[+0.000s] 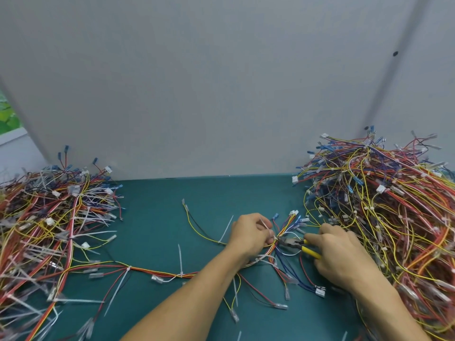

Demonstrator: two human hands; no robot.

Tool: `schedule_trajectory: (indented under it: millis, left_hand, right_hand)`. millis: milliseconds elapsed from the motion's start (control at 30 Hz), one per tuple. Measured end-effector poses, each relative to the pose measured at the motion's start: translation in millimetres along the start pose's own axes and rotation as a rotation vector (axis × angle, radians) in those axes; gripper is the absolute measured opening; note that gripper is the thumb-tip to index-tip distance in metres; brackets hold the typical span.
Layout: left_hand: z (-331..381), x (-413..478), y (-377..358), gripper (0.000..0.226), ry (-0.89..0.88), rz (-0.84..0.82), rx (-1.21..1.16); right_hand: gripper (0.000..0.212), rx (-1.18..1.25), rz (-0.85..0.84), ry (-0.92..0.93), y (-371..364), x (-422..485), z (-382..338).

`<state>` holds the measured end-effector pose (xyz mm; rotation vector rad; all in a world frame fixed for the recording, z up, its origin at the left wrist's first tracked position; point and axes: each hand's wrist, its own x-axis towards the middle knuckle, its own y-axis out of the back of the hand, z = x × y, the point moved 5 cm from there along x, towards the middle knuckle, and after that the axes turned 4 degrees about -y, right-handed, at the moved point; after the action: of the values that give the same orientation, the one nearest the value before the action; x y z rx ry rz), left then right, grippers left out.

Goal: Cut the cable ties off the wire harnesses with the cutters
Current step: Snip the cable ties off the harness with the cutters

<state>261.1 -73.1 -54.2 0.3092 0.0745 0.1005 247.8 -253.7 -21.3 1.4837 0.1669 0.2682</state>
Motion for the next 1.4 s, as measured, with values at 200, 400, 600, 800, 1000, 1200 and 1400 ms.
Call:
schedule_trajectory:
  millis: [200, 400, 600, 800, 1000, 1200, 1400]
  left_hand:
    - [0, 0, 0, 0.016, -0.003, -0.009, -0.011]
    - [0, 0, -1, 0.016, -0.003, -0.009, -0.033]
    - [2, -1, -1, 0.019, 0.017, -0.003, -0.076]
    - [5, -3, -1, 0.020, 0.021, -0.010, -0.096]
    - [5, -4, -1, 0.017, 0.039, -0.022, -0.148]
    - [3, -2, -2, 0.018, 0.052, -0.013, -0.175]
    - [-1, 0, -1, 0.018, 0.093, -0.005, -0.266]
  right_hand:
    - [0.029, -0.016, 0.014, -0.002, 2, -1, -2]
    - [0.026, -0.024, 0.023, 0.010, 5, -1, -3]
    - [0.026, -0.022, 0.013, 0.012, 5, -2, -4]
    - [0.023, -0.085, 0.037, 0.008, 4, -2, -9]
    - [0.021, -0.048, 0.038, 0.017, 3, -3, -12]
    - [0.015, 0.056, 0.032, 0.007, 1, -5, -11]
    - [0.017, 0.055, 0.027, 0.006, 1, -4, -11]
